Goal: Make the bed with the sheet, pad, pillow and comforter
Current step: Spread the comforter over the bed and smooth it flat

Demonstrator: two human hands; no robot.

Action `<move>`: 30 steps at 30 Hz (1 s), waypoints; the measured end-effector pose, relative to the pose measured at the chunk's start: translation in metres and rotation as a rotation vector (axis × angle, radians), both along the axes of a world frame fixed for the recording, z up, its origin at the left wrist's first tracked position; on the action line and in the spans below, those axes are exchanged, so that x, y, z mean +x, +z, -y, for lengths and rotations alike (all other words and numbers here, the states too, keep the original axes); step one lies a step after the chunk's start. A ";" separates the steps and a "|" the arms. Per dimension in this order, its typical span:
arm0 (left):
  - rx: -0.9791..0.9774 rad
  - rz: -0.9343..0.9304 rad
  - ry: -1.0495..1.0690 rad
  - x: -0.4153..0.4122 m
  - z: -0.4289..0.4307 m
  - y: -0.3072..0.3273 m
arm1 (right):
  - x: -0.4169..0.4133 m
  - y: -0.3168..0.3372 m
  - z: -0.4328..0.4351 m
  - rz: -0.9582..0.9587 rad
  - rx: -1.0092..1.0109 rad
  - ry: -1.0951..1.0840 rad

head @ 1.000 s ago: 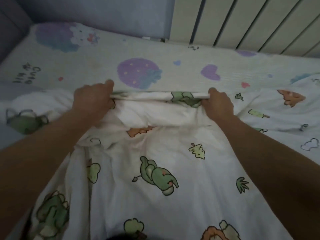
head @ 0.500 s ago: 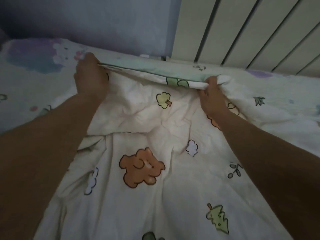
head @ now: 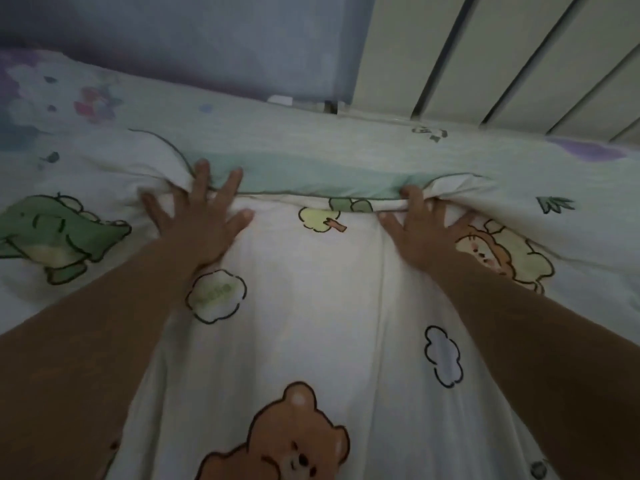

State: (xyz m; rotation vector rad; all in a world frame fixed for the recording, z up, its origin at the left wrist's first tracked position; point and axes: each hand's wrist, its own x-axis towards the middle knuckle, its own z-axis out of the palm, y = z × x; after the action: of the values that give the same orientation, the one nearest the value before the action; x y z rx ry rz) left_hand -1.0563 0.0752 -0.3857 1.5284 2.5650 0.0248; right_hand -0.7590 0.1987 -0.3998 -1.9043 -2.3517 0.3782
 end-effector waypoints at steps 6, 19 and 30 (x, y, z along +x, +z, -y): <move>0.072 -0.076 -0.053 -0.025 -0.060 -0.015 | -0.005 -0.010 -0.035 0.102 0.111 0.064; 0.188 -0.056 -0.043 -0.022 -0.090 -0.016 | -0.008 0.001 -0.048 0.018 0.073 0.034; 0.191 -0.072 -0.129 -0.027 -0.091 -0.014 | 0.018 0.075 -0.081 0.303 0.007 -0.321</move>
State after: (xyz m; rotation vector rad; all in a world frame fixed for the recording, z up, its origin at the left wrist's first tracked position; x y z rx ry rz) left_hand -1.0836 0.1665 -0.3994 1.7901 2.5772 0.2084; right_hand -0.7407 0.2801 -0.3249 -2.4318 -2.1394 0.0550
